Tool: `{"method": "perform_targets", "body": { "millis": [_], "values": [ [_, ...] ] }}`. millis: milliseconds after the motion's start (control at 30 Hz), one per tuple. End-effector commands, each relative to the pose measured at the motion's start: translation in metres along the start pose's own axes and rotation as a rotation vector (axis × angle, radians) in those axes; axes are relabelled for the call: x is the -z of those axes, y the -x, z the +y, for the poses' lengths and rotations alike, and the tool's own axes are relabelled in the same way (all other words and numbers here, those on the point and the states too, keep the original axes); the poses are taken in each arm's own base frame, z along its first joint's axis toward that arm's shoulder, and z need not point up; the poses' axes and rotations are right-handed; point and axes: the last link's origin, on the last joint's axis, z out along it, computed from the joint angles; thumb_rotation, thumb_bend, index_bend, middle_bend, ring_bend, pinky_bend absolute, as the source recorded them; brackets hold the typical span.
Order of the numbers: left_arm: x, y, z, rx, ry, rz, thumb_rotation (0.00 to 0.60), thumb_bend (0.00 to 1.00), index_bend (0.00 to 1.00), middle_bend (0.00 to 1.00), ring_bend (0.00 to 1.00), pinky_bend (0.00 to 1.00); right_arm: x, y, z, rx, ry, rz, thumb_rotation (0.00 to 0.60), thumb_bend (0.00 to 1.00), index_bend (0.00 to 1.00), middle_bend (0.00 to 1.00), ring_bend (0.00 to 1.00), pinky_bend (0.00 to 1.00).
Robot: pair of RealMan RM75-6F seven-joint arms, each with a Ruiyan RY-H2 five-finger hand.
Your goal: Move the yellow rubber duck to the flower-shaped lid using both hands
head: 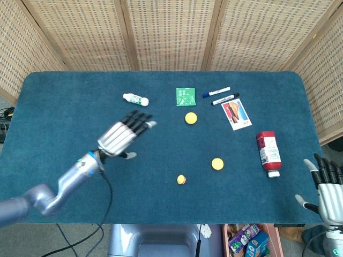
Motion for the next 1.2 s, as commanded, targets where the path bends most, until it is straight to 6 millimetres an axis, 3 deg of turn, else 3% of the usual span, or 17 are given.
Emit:
{"method": "perform_targets", "body": {
  "millis": [33, 133, 267, 333, 400, 633, 800, 1200],
  "values": [
    [0.111, -0.019, -0.078, 0.107, -0.413, 0.058, 0.600, 0.00, 0.00, 0.00, 0.00, 0.00, -0.016, 0.005, -0.028, 0.049, -0.167, -0.062, 0.600, 0.00, 0.00, 0.00, 0.00, 0.00],
    [0.156, -0.019, -0.098, 0.137, -0.574, 0.093, 0.600, 0.00, 0.00, 0.00, 0.00, 0.00, -0.029, 0.007, -0.050, 0.069, -0.289, -0.105, 0.600, 0.00, 0.00, 0.00, 0.00, 0.00],
    [0.198, -0.019, -0.106, 0.166, -0.710, 0.120, 0.600, 0.00, 0.00, 0.00, 0.00, 0.00, -0.050, 0.010, -0.080, 0.074, -0.426, -0.154, 0.600, 0.00, 0.00, 0.00, 0.00, 0.00],
    [0.223, -0.017, -0.109, 0.170, -0.779, 0.114, 0.600, 0.00, 0.00, 0.00, 0.00, 0.00, -0.063, 0.015, -0.107, 0.094, -0.544, -0.183, 0.600, 0.00, 0.00, 0.00, 0.00, 0.00],
    [0.234, -0.017, -0.108, 0.173, -0.803, 0.092, 0.600, 0.00, 0.00, 0.00, 0.00, 0.00, -0.077, 0.025, -0.133, 0.120, -0.643, -0.212, 0.600, 0.00, 0.00, 0.00, 0.00, 0.00],
    [0.238, -0.023, -0.105, 0.181, -0.781, 0.106, 0.600, 0.00, 0.00, 0.00, 0.00, 0.00, -0.105, 0.056, -0.197, 0.133, -0.822, -0.280, 0.600, 0.02, 0.22, 0.00, 0.00, 0.00],
    [0.237, -0.020, -0.104, 0.178, -0.769, 0.105, 0.600, 0.00, 0.00, 0.00, 0.00, 0.00, -0.119, 0.077, -0.233, 0.169, -0.880, -0.297, 0.600, 0.12, 0.30, 0.00, 0.00, 0.00],
    [0.234, -0.017, -0.100, 0.170, -0.749, 0.084, 0.600, 0.00, 0.00, 0.00, 0.00, 0.00, -0.126, 0.096, -0.262, 0.206, -0.876, -0.314, 0.600, 0.19, 0.32, 0.00, 0.00, 0.00]
  ]
}}
